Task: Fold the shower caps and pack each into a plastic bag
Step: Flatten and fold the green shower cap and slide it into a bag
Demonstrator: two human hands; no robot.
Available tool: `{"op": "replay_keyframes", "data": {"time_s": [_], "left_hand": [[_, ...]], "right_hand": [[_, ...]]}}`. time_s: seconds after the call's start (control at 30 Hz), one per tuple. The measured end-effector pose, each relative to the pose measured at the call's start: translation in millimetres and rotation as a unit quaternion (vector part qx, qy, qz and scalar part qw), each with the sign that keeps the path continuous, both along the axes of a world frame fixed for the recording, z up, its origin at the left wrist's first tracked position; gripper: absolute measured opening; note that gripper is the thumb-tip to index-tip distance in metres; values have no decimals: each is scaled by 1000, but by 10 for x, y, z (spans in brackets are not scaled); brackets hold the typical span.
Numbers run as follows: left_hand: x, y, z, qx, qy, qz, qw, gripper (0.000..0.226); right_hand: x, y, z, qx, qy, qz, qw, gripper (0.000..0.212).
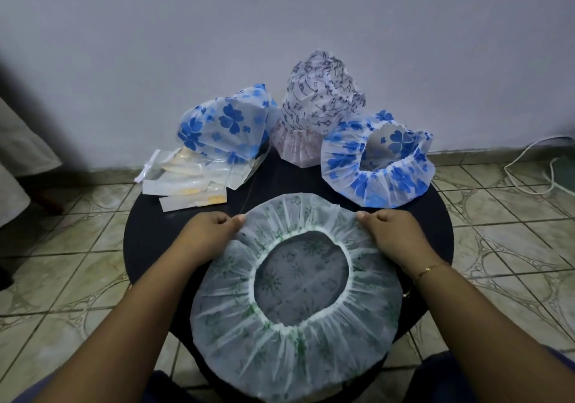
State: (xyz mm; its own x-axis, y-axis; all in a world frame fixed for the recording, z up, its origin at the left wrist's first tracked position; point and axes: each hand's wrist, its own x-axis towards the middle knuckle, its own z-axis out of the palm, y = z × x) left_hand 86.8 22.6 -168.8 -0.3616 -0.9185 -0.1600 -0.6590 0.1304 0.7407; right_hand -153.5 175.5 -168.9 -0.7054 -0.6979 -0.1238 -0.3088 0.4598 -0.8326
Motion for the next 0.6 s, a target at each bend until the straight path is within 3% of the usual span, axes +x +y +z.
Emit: {"op": "replay_keyframes", "data": {"time_s": [0.33,0.5,0.6], "left_hand": [[77,3,-79,-111,-84,20,990,37],[147,-5,-100,-79,-63,37,994,15],[171,46,-89,-52,-25,26,998,25]], "right_hand": [[-40,-29,-49,-5,57,-1,998,42],[-35,85,26,15,38,7,999,57],[-11,159,86,83,55,14,995,60]]}}
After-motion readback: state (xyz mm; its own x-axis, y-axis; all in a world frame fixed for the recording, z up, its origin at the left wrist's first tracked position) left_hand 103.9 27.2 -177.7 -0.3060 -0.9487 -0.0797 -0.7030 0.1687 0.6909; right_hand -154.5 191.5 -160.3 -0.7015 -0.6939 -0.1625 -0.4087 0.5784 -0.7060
